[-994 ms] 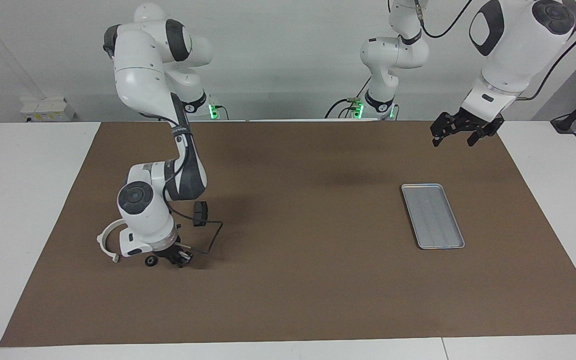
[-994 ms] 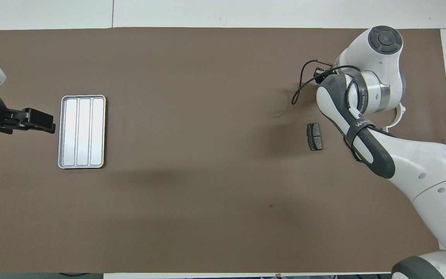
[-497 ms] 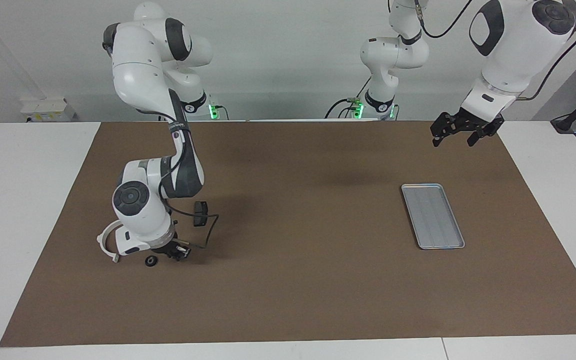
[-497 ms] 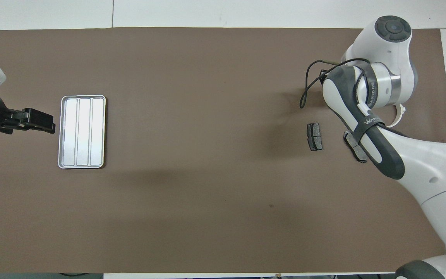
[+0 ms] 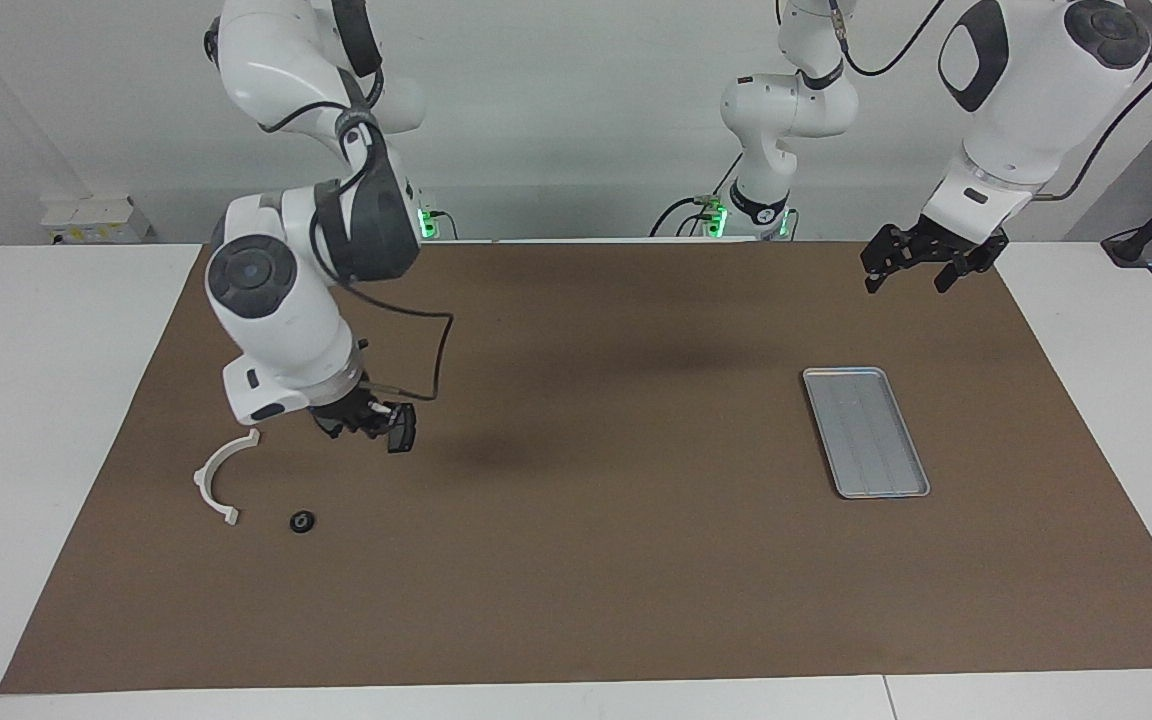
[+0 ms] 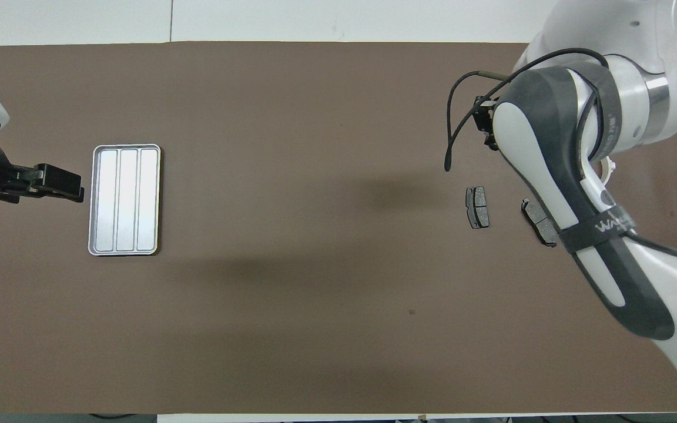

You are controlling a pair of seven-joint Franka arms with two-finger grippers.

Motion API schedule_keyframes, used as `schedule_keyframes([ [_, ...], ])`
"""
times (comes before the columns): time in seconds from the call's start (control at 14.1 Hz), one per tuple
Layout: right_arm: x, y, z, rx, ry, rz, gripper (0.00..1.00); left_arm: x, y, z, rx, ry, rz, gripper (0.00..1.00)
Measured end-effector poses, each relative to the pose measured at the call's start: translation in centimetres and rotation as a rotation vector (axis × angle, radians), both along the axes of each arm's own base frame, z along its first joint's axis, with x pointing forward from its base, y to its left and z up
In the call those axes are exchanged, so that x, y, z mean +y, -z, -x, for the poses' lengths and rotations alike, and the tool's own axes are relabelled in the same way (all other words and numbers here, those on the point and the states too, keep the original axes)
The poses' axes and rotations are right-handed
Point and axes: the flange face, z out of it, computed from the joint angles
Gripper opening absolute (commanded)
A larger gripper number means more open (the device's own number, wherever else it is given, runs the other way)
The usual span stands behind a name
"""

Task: Pick bearing gear from pile to tray
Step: 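Carry the ring to the table centre and release it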

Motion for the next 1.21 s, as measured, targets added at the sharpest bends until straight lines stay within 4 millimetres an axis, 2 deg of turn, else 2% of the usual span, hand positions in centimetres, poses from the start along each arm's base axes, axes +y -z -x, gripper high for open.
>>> schedule_keyframes([
  [0.21,10.2,-2.2,3.7,-0.028,0.159,0.010,0.00,0.0,0.0,0.0,0.000,0.000,0.000,1.00],
  [0.35,16.6,-2.3,6.1,-0.065,0.261,0.005,0.00,0.0,0.0,0.0,0.000,0.000,0.000,1.00],
  [0.5,21.7,-1.6,8.3,-0.087,0.324,-0.006,0.00,0.0,0.0,0.0,0.000,0.000,0.000,1.00],
  [0.64,24.8,0.7,9.6,-0.102,0.364,-0.022,0.00,0.0,0.0,0.0,0.000,0.000,0.000,1.00],
  [0.92,27.4,7.3,10.6,-0.154,0.386,0.003,0.00,0.0,0.0,0.0,0.000,0.000,0.000,1.00],
  [1.21,31.5,15.5,11.8,-0.208,0.395,0.027,0.00,0.0,0.0,0.0,0.000,0.000,0.000,1.00],
])
